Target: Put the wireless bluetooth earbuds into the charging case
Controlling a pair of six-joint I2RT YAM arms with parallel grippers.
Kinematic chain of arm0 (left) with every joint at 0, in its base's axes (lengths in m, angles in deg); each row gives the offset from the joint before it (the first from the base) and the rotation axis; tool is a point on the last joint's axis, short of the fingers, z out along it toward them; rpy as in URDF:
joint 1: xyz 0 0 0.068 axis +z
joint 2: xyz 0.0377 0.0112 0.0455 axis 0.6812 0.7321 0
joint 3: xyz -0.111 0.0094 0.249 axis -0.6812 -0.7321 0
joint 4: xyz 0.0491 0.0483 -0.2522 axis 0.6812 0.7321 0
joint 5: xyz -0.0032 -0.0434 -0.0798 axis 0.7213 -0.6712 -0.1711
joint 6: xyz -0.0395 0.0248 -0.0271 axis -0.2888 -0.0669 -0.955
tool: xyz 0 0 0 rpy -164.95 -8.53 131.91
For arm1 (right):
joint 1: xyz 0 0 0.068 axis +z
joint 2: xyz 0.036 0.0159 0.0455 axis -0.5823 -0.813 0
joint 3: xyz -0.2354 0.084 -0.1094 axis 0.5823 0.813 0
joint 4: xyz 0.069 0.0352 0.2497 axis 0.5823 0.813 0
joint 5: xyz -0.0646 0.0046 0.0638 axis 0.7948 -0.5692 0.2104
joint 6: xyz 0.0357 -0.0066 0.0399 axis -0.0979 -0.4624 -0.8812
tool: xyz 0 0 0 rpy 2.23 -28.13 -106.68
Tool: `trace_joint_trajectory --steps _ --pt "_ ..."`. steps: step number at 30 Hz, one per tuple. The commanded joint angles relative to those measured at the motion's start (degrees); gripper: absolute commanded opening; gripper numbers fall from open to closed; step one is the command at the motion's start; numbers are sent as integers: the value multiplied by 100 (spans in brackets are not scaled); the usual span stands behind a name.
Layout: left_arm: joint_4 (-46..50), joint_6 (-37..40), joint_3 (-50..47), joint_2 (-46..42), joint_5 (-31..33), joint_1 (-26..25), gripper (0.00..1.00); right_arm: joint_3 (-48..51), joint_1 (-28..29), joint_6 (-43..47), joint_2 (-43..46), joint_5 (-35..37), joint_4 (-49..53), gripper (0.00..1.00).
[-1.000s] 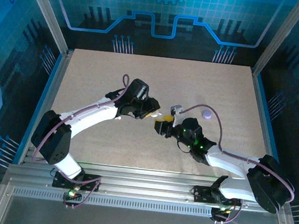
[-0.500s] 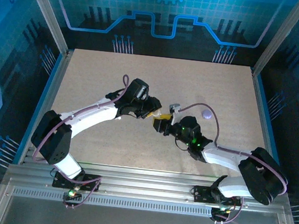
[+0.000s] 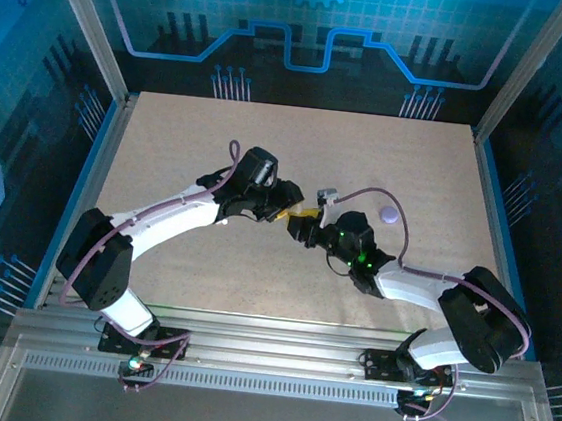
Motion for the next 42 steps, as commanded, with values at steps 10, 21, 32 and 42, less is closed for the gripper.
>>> trace_joint_trajectory --steps 10,21,32,42 --pt "-92 -42 -83 -166 -244 -39 41 -199 -195 208 43 -272 -103 24" --pt "125 205 35 -232 -162 -39 70 -88 -256 533 506 -386 451 19" --pt "302 941 -55 -632 -48 291 75 178 -761 1064 1697 -1358 1808 21" --pt "-233 4649 -276 -1384 -1301 480 73 -270 -2253 1813 2446 -4163 3508 23"
